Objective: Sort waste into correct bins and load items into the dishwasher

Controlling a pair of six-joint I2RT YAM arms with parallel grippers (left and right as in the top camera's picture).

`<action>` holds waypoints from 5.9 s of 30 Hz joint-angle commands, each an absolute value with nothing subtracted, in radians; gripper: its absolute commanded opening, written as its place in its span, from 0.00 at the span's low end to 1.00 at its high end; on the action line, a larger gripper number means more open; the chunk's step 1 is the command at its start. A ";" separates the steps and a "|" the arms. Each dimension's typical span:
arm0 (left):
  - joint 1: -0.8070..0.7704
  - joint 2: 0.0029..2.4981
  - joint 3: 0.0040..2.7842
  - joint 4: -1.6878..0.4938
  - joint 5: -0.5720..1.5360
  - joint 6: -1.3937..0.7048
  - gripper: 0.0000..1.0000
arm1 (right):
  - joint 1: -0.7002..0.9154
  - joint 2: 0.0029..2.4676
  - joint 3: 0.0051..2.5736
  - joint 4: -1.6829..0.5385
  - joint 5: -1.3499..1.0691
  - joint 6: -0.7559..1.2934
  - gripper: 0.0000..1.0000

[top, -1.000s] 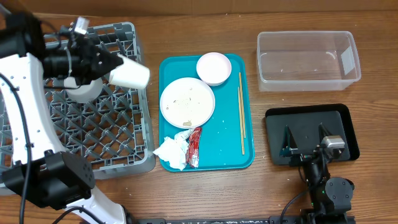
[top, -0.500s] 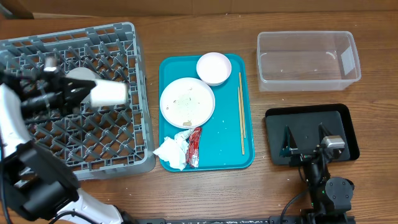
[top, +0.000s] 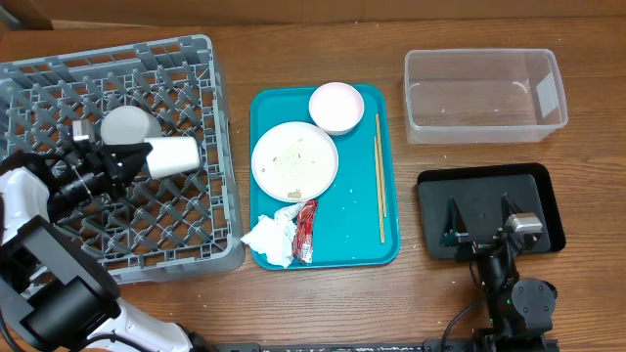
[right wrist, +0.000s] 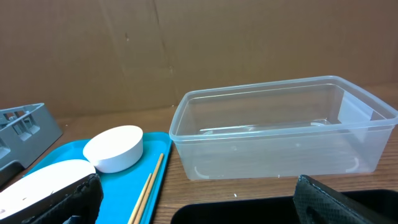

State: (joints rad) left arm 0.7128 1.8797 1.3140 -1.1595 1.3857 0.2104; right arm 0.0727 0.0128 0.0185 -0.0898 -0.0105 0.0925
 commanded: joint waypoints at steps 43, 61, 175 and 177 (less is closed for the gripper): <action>0.741 1.893 1.224 -0.947 1.216 -0.054 0.04 | 0.072 0.003 0.008 -0.084 -0.001 0.089 1.00; 0.741 1.892 1.274 -1.004 1.040 -0.093 0.04 | 0.072 0.003 0.008 -0.084 -0.001 0.089 1.00; 0.263 1.647 1.811 -1.620 -0.077 -0.390 1.00 | 0.073 0.003 0.008 0.270 -0.550 0.667 1.00; 0.271 1.648 1.811 -1.615 -0.078 -0.389 1.00 | 0.072 0.003 0.008 0.356 -0.541 0.785 1.00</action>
